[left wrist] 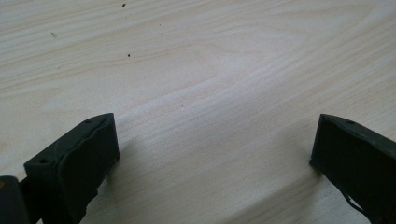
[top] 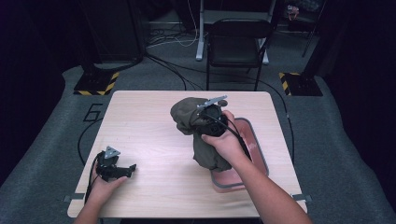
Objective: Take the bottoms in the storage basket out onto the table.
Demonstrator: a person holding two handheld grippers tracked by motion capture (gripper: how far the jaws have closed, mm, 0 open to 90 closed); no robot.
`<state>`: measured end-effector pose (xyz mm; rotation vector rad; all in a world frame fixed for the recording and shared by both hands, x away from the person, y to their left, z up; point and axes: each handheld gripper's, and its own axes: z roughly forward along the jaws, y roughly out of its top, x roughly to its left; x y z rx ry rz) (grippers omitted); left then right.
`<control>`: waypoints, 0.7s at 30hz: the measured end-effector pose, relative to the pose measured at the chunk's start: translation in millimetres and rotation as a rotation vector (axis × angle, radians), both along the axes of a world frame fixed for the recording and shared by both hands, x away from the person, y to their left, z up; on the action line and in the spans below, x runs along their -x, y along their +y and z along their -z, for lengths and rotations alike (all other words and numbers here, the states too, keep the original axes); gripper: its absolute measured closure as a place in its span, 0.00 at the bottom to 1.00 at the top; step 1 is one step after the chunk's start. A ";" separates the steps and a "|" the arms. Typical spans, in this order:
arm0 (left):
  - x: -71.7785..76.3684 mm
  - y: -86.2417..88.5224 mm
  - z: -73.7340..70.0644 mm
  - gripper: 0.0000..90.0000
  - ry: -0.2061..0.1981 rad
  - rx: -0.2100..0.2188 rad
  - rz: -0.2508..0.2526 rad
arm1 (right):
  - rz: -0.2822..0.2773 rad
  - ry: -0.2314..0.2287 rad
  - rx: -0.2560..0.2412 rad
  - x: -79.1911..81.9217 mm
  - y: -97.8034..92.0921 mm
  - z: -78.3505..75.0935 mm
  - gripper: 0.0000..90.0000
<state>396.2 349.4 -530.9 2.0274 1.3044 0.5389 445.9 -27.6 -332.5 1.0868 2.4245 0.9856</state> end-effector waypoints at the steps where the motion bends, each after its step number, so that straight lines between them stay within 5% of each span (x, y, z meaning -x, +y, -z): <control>1: 0.0 0.0 0.0 0.01 0.000 0.000 0.000 | -0.003 -0.004 -0.004 -0.2 1.3 0.5 0.67; 21: 0.0 0.0 0.0 0.01 0.000 0.000 0.000 | -0.034 0.004 -0.016 -2.1 21.4 3.2 0.67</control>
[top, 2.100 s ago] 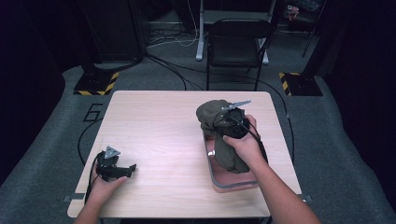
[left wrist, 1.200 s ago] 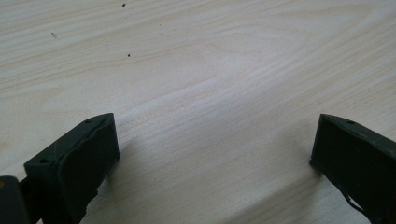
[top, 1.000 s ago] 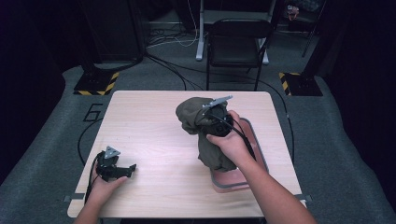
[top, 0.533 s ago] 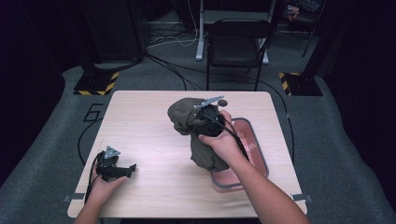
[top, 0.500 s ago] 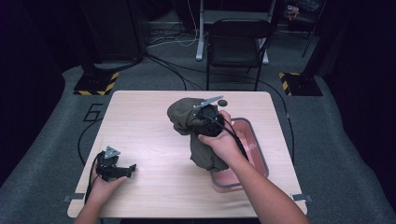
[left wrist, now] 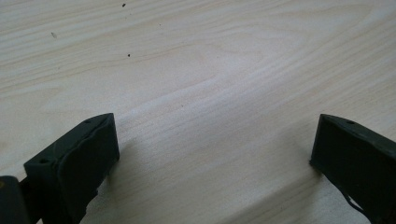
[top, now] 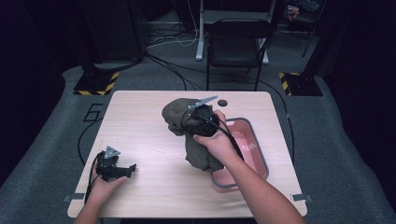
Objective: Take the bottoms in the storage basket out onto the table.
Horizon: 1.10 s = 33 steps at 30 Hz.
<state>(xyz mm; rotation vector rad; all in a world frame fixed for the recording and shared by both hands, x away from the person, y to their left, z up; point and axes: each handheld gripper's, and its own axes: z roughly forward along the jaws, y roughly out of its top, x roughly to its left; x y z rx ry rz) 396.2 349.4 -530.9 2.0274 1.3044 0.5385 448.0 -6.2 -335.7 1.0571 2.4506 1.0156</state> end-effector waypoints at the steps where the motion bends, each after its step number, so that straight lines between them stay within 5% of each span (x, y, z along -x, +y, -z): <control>1: 0.0 0.0 0.0 0.01 0.000 0.000 0.000 | -0.002 0.003 0.000 0.1 0.9 0.1 0.67; 33: 0.0 0.0 0.1 0.01 -0.002 0.000 0.000 | -0.033 0.022 -0.007 1.5 30.6 12.7 0.67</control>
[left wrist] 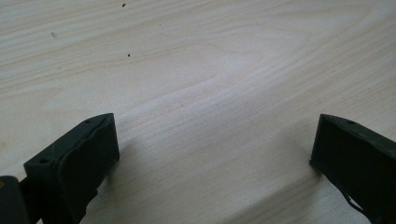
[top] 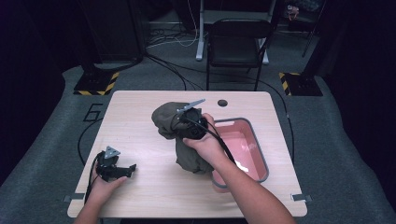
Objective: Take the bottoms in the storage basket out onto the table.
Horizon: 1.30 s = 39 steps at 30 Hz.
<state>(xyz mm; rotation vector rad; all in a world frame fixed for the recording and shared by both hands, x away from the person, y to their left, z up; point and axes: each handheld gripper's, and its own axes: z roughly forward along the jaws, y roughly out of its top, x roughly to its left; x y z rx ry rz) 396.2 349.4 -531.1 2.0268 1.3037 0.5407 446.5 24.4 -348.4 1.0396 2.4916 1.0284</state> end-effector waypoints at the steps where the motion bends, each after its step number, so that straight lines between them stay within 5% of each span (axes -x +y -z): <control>1: 0.0 0.0 0.0 0.01 0.000 0.000 0.000 | -0.003 -0.002 -0.001 0.1 1.4 0.8 0.67; 39: 0.3 0.3 -0.4 0.01 0.006 -0.003 0.004 | -0.023 0.018 -0.001 11.0 29.1 39.0 0.67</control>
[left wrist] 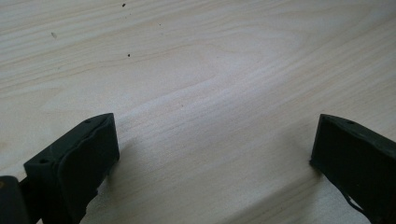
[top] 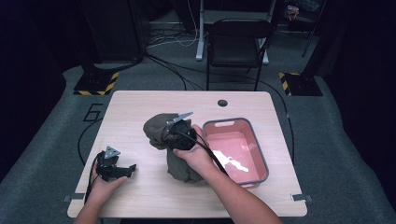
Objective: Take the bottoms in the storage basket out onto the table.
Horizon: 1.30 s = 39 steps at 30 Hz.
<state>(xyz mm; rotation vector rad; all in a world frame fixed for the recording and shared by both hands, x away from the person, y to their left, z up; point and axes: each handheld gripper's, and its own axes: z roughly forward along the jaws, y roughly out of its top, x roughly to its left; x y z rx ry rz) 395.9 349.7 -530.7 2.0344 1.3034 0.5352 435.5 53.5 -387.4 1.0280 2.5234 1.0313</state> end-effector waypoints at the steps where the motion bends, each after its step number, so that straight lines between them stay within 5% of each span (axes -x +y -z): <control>1: -0.1 0.0 0.1 0.01 -0.001 0.000 0.000 | 0.006 -0.002 -0.002 0.2 0.5 1.2 0.67; 39: -0.3 -0.2 0.2 0.01 -0.003 0.004 -0.002 | 0.045 0.034 0.029 -9.2 12.2 50.5 0.66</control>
